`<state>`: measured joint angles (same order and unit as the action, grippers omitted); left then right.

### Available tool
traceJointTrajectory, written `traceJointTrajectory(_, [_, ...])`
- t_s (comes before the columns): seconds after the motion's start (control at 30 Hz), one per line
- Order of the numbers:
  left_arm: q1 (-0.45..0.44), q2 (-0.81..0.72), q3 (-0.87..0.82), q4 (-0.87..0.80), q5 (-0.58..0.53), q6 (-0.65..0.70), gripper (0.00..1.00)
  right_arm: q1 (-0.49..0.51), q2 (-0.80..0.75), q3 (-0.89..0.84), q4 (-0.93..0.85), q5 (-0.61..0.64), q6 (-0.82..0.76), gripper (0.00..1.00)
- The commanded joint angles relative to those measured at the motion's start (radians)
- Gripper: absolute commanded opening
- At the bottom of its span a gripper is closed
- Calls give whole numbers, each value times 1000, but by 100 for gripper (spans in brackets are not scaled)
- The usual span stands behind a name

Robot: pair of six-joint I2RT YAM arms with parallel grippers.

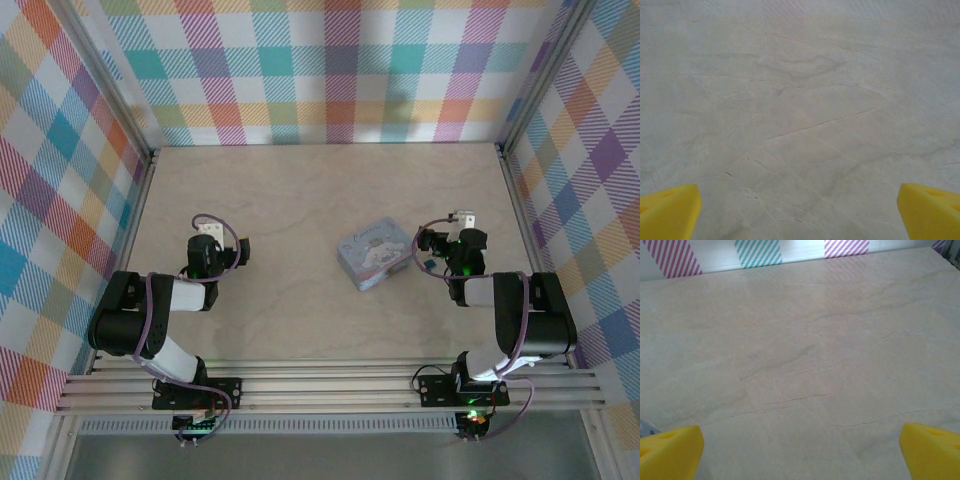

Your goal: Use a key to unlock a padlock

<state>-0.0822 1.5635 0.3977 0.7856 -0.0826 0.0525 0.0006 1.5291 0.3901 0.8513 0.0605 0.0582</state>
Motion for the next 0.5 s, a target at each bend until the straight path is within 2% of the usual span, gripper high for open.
traceJointTrajectory(0.0, [10, 3, 23, 21, 17, -9, 100, 5, 4, 4, 7, -7, -20, 100])
traceJointTrajectory(0.47, [10, 3, 24, 22, 17, -8, 100, 6, 5, 6, 5, -7, -21, 100])
